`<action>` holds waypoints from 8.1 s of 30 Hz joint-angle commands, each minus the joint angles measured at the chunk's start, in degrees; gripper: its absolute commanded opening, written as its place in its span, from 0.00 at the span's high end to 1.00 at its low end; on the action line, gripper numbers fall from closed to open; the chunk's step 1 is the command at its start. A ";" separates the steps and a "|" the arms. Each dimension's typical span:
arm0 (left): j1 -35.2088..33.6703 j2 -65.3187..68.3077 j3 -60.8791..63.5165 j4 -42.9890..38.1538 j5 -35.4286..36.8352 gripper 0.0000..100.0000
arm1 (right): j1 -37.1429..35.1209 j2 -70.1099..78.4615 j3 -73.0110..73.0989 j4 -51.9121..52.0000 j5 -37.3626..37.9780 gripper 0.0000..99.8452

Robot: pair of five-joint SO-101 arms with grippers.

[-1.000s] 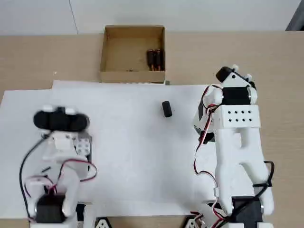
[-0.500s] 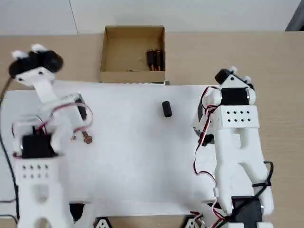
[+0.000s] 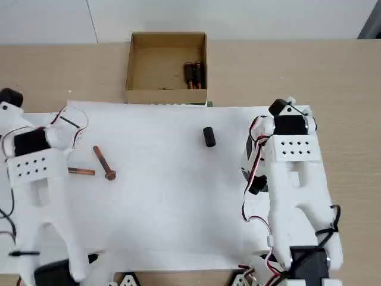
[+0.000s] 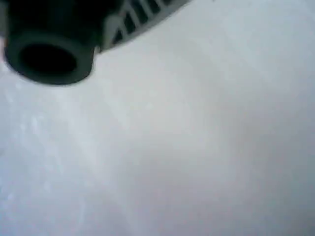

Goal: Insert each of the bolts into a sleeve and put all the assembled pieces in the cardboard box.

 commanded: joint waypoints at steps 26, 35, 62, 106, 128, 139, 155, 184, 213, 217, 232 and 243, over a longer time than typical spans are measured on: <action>-1.32 10.29 -2.51 -0.09 9.41 0.88 | 0.40 -2.33 -0.62 -4.70 0.00 1.00; -5.98 10.37 -2.51 0.00 9.05 0.88 | 0.40 -1.98 -0.62 -4.70 0.00 1.00; -6.33 23.38 -5.14 -1.05 10.90 0.88 | 0.40 -1.89 -0.44 -4.62 -0.09 1.00; -11.16 36.75 -31.43 14.68 10.64 0.99 | 0.04 -2.42 -11.87 0.40 0.00 1.00; 6.33 24.79 -56.75 26.81 -9.76 0.99 | -0.13 -22.73 -11.78 0.40 12.13 1.00; 18.37 8.97 -48.84 26.73 -23.65 0.99 | -0.13 -37.23 -3.52 0.57 23.03 1.00; 25.67 -9.49 -24.31 17.49 -23.65 0.99 | -0.13 -53.41 11.96 -6.64 24.62 1.00; 25.58 -54.15 33.54 -25.05 -23.30 0.99 | -17.54 -60.00 43.96 -44.35 24.53 1.00; 42.46 -82.29 54.29 -29.19 -14.86 0.99 | -38.73 -60.00 54.42 -58.15 34.46 1.00; 42.46 -82.29 54.46 -29.27 -13.54 0.99 | -39.78 -60.00 54.42 -58.15 34.46 1.00; 42.02 -82.37 55.96 -32.62 -18.37 0.99 | -42.33 -60.09 54.24 -58.15 34.55 1.00; 42.02 -82.37 55.96 -32.62 -18.37 0.99 | -42.33 -60.09 53.80 -61.32 38.24 1.00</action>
